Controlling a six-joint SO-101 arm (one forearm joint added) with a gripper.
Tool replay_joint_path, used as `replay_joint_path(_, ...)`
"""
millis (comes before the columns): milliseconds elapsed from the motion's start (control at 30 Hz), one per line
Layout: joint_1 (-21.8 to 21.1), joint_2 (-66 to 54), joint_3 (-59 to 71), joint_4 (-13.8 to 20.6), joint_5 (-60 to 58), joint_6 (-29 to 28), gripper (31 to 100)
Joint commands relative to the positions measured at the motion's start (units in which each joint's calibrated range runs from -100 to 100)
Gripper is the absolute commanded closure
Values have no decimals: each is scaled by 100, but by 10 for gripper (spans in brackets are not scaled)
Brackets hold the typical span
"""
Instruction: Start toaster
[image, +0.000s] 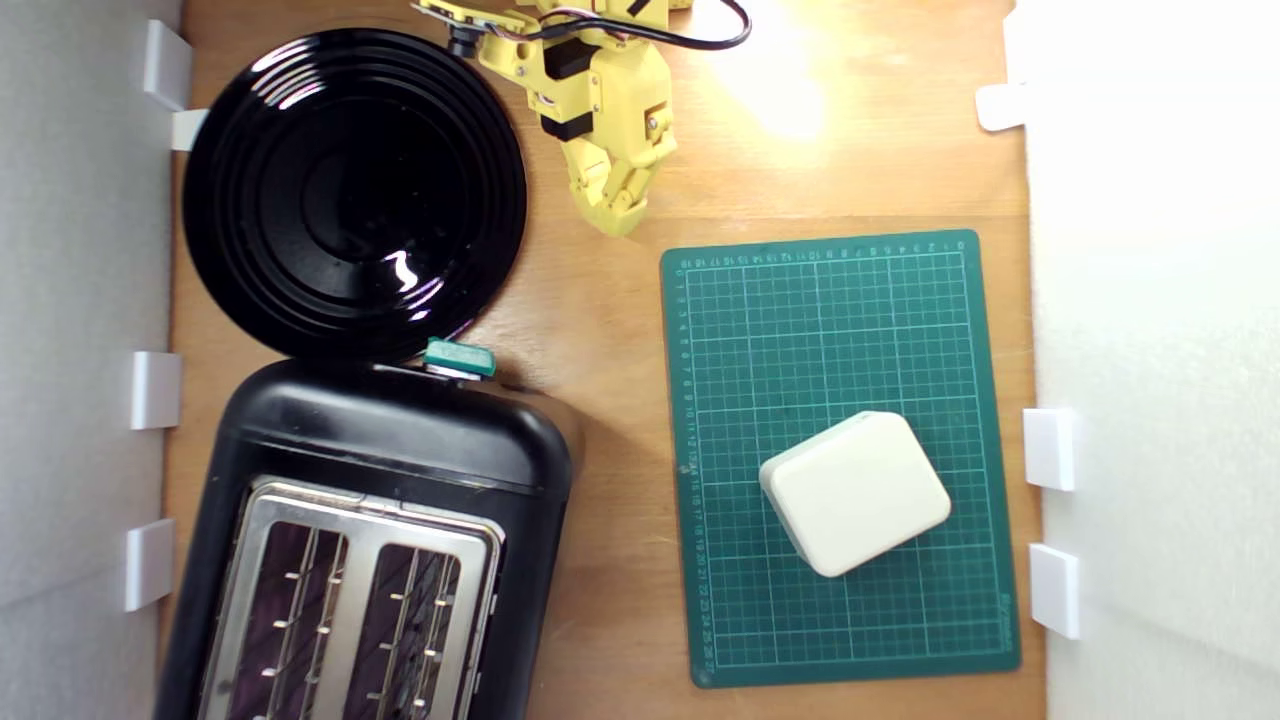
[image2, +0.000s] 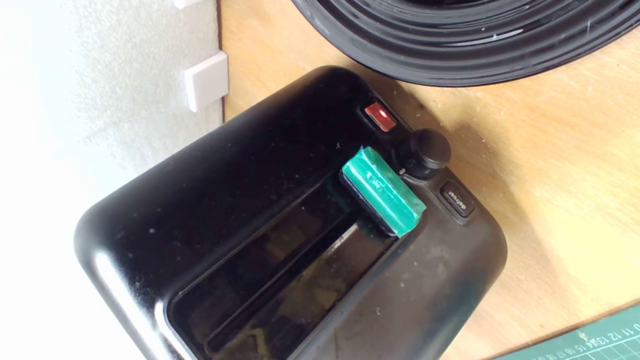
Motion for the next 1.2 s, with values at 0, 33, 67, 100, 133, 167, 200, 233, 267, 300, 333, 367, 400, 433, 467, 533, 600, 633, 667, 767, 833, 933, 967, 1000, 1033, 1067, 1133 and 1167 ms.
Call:
replay_joint_path(0, 4, -75, 20, 50, 110, -25, 983)
replay_joint_path(33, 4, -75, 20, 50, 110, -4, 983)
replay_joint_path(67, 4, -75, 20, 50, 101, 7, 983)
replay_joint_path(100, 4, -75, 20, 50, 101, 12, 986)
replay_joint_path(133, 4, -75, 20, 50, 101, 7, 988)
replay_joint_path(167, -4, -75, 20, 50, 101, -14, 988)
replay_joint_path(200, -4, -75, 20, 50, 101, -14, 988)
replay_joint_path(233, -4, -67, 20, 50, 101, -14, 988)
replay_joint_path(267, -4, -50, 20, 50, 101, -14, 988)
replay_joint_path(300, -4, -33, 20, 50, 101, -14, 988)
replay_joint_path(333, 12, -33, 20, 50, 101, -14, 988)
replay_joint_path(367, 20, -33, 20, 50, 101, -14, 988)
replay_joint_path(400, 20, -33, 20, 50, 101, -14, 988)
replay_joint_path(433, 12, -33, 20, 50, 101, -14, 988)
replay_joint_path(467, 4, -33, 20, 50, 101, -14, 988)
replay_joint_path(533, 4, -33, 20, 41, 101, -14, 988)
replay_joint_path(600, 4, -33, 20, 41, 101, -14, 988)
replay_joint_path(633, 4, -33, 20, 41, 101, -14, 988)
replay_joint_path(667, 4, -33, 20, 41, 101, -14, 988)
replay_joint_path(767, 4, -33, 20, 41, 101, -14, 988)
replay_joint_path(833, 4, -33, 20, 41, 101, -14, 988)
replay_joint_path(933, 4, -33, 20, 41, 101, -14, 988)
replay_joint_path(967, 12, -33, 20, 41, 101, -14, 988)
replay_joint_path(1000, 4, -33, 20, 41, 101, -14, 988)
replay_joint_path(1033, -4, -33, 20, 41, 101, -14, 988)
replay_joint_path(1067, 4, -33, 20, 41, 101, -14, 988)
replay_joint_path(1133, 4, -33, 20, 41, 101, -14, 988)
replay_joint_path(1167, -4, -33, 20, 41, 101, -14, 988)
